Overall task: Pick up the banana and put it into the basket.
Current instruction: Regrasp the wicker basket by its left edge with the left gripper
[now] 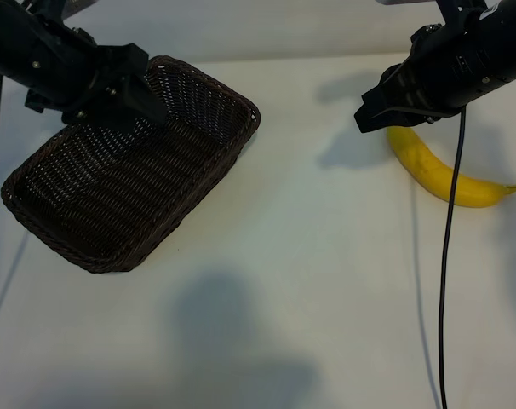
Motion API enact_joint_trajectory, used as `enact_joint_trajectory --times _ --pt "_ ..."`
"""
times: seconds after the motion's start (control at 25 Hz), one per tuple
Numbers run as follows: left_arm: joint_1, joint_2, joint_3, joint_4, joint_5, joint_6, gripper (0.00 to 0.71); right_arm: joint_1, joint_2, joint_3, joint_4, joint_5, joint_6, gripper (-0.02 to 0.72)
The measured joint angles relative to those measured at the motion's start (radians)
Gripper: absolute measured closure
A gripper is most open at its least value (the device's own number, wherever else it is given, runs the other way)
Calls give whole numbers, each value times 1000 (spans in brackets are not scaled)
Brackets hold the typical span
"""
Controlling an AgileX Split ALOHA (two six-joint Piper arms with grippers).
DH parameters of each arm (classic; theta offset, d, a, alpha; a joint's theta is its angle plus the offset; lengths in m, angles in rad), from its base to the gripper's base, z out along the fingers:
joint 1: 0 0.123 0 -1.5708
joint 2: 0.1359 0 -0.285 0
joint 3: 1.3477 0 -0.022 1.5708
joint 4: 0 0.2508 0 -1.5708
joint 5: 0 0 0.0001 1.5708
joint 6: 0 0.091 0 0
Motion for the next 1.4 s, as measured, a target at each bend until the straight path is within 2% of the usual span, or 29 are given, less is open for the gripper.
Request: enact_joint_trajectory --times 0.12,0.24,0.4,0.48,0.56,0.64,0.8,1.0,1.2,1.4 --pt "2 -83 0 4 31 -31 222 0 0 0 0 0 0 455" --pt "39 -222 0 10 45 -79 253 0 0 0 0 -1 0 455" --pt "181 -394 -1 36 119 -133 280 0 0 0 0 -1 0 455" --pt "278 -444 -2 85 119 -159 281 0 0 0 0 -1 0 455" --pt "353 -479 35 160 119 -199 283 0 0 0 0 -1 0 455" --pt "400 -489 107 214 119 -219 282 0 0 0 0 -1 0 455" --pt "422 -434 304 243 83 -224 284 0 0 0 0 -1 0 455" --pt "422 -309 458 200 -78 -217 284 0 0 0 0 -1 0 455" --pt "422 -222 476 86 -171 -146 284 0 0 0 0 -1 0 455" --pt "422 -191 477 32 -188 -106 276 0 0 0 0 -1 0 455"
